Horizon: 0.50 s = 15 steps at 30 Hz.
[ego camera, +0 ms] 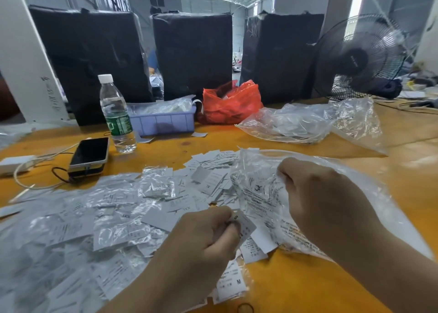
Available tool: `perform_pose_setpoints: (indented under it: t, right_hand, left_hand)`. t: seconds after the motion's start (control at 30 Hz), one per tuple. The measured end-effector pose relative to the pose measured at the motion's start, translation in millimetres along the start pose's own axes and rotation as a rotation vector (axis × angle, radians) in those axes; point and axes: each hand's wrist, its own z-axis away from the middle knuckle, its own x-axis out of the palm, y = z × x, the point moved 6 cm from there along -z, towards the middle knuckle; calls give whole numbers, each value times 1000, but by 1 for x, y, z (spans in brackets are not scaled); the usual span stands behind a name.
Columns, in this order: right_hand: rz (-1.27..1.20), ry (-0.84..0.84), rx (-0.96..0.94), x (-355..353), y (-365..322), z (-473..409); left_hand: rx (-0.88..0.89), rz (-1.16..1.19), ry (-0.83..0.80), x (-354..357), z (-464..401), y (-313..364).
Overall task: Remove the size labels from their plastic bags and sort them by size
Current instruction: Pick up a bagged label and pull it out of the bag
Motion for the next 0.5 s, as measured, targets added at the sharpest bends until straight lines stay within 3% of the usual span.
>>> perform_pose_setpoints:
  t: [0.13, 0.3, 0.5]
  right_hand:
    - [-463, 17, 10, -3, -6, -5]
    - [-1198, -269, 181, 15, -30, -18]
    - [-1537, -484, 173, 42, -86, -45]
  left_hand:
    - [-55, 84, 27, -9, -2, -2]
    - [-102, 193, 104, -37, -16, -4]
    - [-249, 421, 179, -74, -7, -39]
